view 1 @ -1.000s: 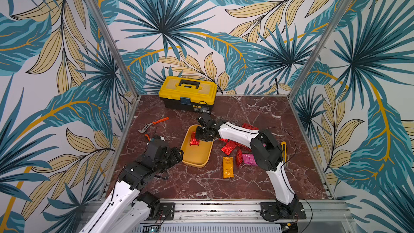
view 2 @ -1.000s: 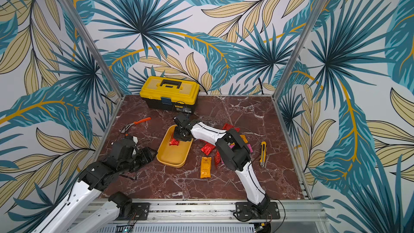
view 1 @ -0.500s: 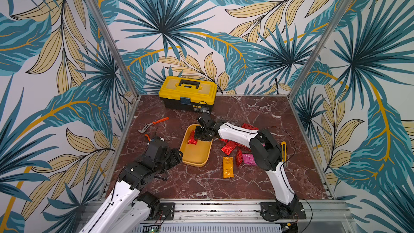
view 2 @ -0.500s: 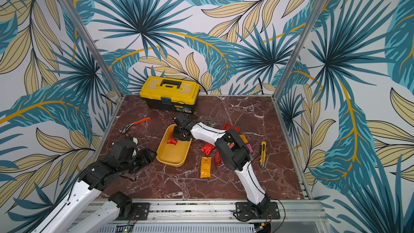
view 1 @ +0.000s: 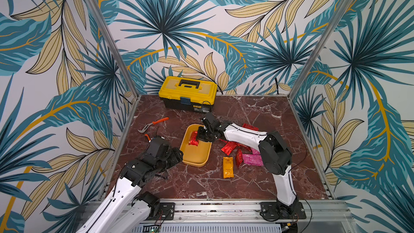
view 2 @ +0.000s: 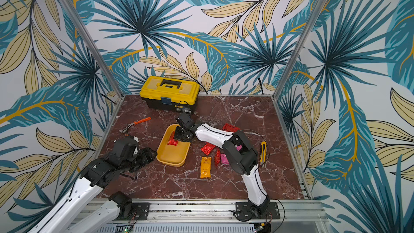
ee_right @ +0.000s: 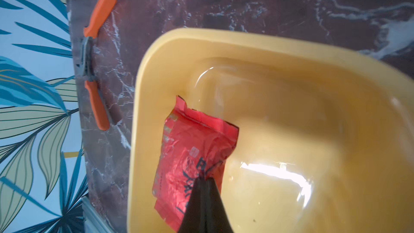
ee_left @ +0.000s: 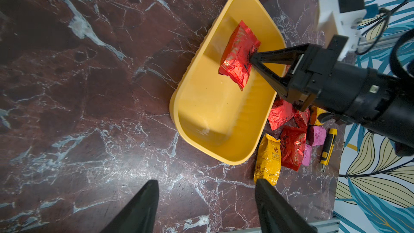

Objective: Take the tea bags out of the storage box
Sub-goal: Pick up the tea bag from the storage box.

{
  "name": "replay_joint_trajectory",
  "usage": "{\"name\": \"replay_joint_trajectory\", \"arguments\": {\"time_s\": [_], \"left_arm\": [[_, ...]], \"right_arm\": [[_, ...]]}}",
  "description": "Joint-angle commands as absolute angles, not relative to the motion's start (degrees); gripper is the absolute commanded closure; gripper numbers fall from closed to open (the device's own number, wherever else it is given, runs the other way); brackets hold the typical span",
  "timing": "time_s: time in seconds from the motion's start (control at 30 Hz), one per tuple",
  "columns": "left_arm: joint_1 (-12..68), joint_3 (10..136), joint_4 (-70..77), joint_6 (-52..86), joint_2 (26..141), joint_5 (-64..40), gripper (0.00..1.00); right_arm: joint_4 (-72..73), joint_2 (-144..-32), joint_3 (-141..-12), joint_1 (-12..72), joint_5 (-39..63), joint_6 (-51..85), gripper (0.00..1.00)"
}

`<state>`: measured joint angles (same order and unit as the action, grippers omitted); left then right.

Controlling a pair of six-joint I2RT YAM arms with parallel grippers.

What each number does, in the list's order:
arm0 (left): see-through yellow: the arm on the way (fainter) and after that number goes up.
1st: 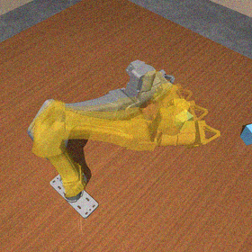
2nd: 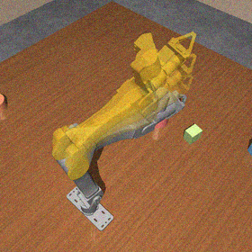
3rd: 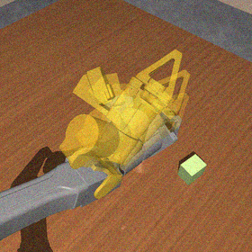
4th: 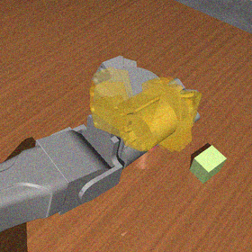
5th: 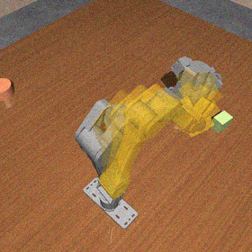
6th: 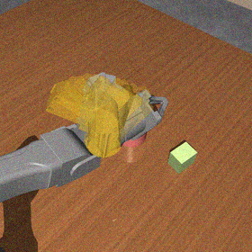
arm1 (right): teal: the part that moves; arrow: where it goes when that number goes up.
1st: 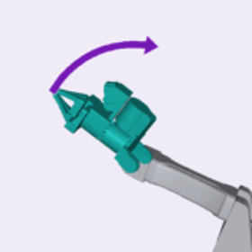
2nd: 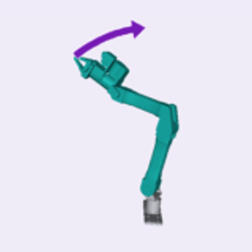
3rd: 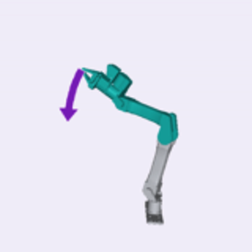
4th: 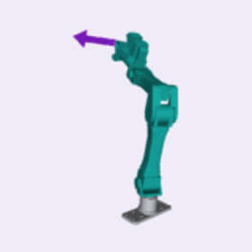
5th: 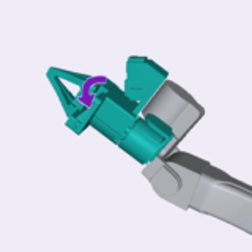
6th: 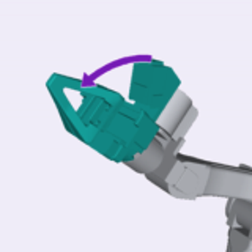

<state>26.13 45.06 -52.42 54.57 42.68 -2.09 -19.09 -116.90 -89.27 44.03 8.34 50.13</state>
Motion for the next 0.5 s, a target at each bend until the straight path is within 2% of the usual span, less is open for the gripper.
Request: {"name": "replay_joint_trajectory", "arguments": {"time_s": [0.0, 0.33, 0.47], "left_arm": [[25.8, 48.4, -52.9, 53.4, 43.3, -1.0, 0.27], [25.8, 50.9, -51.2, 53.0, 46.2, -2.3, 0.28], [25.8, 51.9, -50.1, 52.7, 48.5, -3.1, 0.28]], "right_arm": [[-18.7, -111.0, -86.3, 44.3, 9.2, 48.4, 1.0], [-24.7, -93.2, -75.7, 43.8, 4.0, 40.6, 1.0], [-26.3, -87.7, -70.0, 41.8, 4.9, 38.5, 1.0]]}}
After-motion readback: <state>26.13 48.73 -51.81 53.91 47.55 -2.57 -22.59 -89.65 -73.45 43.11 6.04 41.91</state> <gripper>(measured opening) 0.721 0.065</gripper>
